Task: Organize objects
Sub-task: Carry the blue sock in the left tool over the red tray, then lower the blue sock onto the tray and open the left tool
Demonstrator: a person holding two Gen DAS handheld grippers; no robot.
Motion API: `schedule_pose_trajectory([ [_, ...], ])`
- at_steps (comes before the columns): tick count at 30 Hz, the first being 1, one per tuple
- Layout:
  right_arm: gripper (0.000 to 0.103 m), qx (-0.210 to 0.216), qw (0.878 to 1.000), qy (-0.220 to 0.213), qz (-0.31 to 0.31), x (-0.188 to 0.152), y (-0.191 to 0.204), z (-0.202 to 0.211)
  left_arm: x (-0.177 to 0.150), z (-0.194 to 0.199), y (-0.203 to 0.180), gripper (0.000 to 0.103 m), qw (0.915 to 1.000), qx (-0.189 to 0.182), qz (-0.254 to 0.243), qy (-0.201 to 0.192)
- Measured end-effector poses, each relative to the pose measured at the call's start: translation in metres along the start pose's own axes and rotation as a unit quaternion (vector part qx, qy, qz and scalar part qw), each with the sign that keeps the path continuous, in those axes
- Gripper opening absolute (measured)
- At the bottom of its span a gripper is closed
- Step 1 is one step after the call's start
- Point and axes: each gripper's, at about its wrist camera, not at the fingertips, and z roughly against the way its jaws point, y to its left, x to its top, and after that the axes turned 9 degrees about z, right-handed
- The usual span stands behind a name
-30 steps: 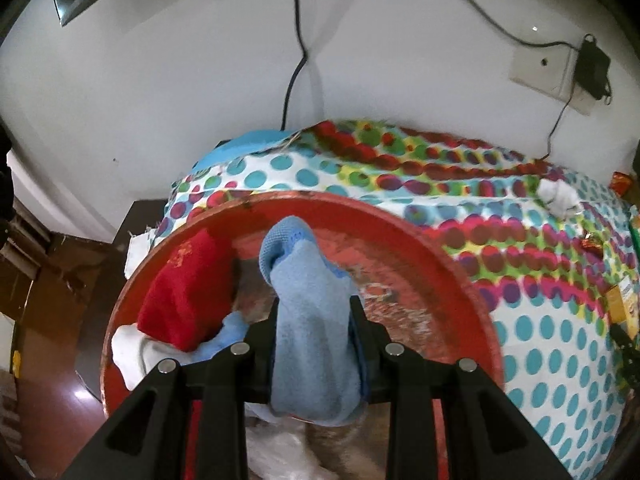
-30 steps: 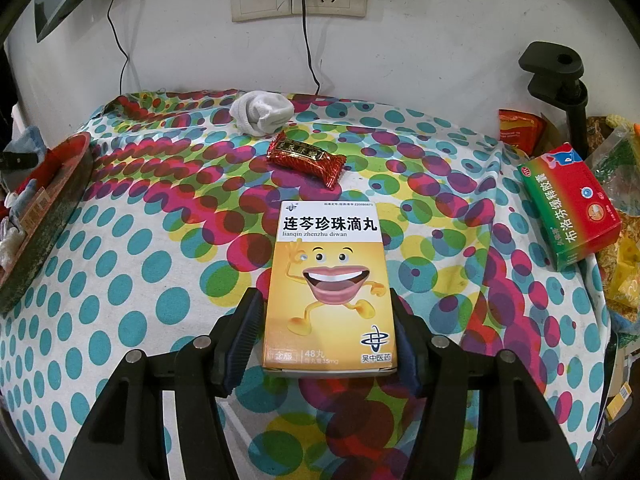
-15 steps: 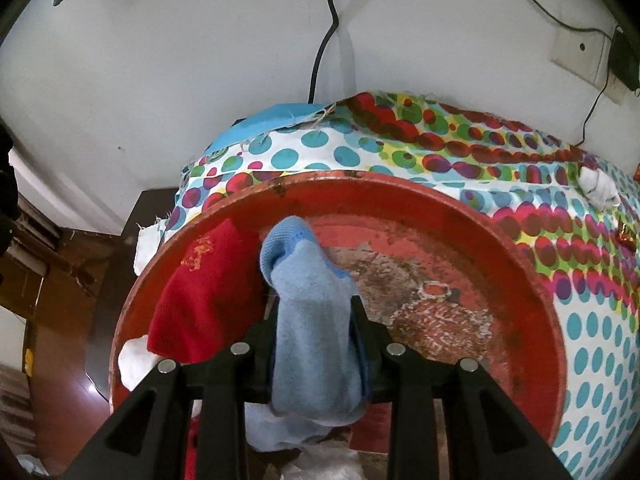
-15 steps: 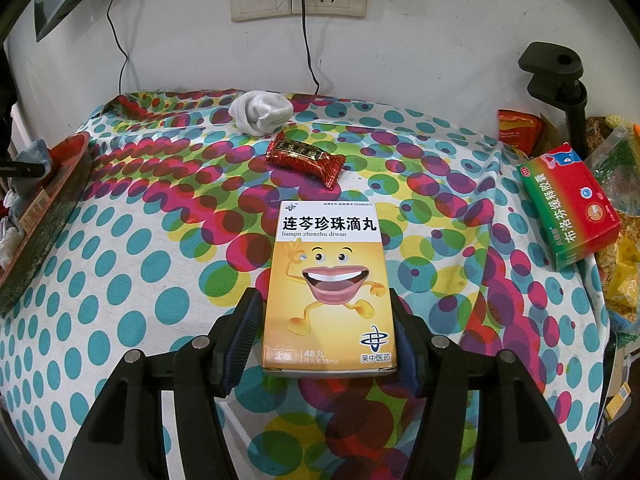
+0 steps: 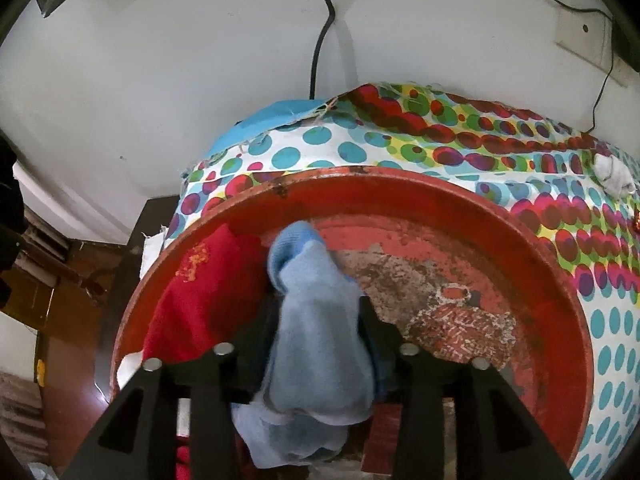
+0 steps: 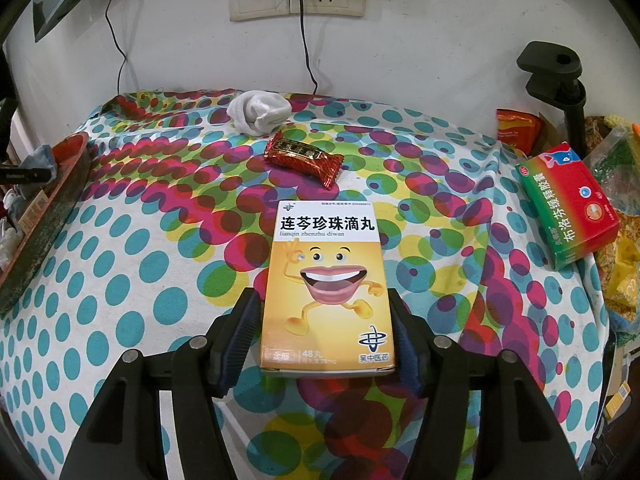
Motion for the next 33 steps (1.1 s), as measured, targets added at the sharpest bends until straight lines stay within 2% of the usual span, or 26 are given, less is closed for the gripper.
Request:
schedule_pose_trajectory([
  [3,0.060,-0.001,1.000,0.000,-0.001,0.000,0.000,0.000,-0.001,-0.001,0.003,0.051,1.0000,-0.001,0.003,0.003],
  [15,0.063,-0.007,1.000,0.001,-0.007,0.001,0.002,-0.002,-0.007,0.020,0.008,0.051,0.9997,-0.017,-0.004,-0.016],
  [26,0.065,-0.011,1.000,0.002,-0.010,0.002,0.003,-0.002,-0.026,0.033,0.003,0.051,0.9990,-0.029,-0.030,-0.017],
  [33,0.068,-0.015,1.000,0.004,-0.013,0.002,0.001,-0.003,-0.044,0.051,0.006,0.051,0.9979,-0.041,-0.036,-0.035],
])
